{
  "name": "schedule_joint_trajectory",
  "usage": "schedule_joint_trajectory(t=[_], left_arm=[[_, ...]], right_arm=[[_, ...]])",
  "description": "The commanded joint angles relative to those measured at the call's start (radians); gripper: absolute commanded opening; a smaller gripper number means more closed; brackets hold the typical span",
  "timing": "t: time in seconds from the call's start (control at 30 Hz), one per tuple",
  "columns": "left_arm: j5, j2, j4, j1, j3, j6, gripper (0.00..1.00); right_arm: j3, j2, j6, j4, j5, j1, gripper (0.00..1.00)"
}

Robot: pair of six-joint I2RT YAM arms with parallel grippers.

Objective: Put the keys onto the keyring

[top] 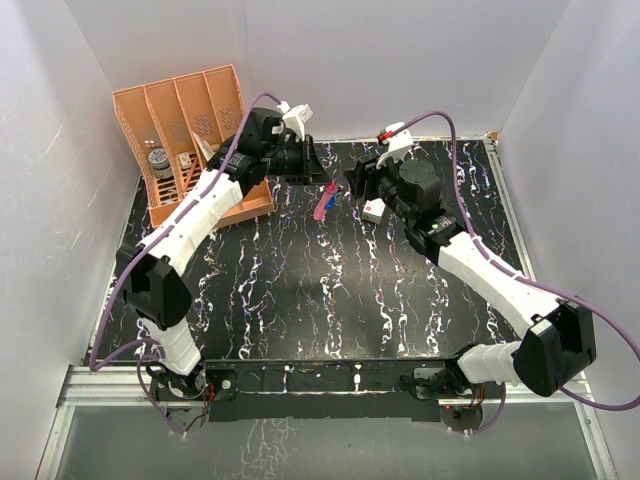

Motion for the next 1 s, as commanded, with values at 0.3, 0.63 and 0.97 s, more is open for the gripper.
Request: schedule_joint_trajectory(t=[0.3,0.63,0.97], left_arm=[[0.013,0.091,-0.241,0.002,0.223,0.188,0.00],[0.092,0.038,-0.193,0.024,0.176,0.285,0.00],[0.201,0.015,-0.115,0.052,0.122,0.368,0.00]], right_arm=[[0.052,-0.014,-0.050,-0.008,-0.167,-0.006,0.44],[0.050,0.003,-0.045,-0.025,-0.411,-0.094,0.44],[0.003,0.009,0.005,0.056,-0.631,-0.175,0.45]])
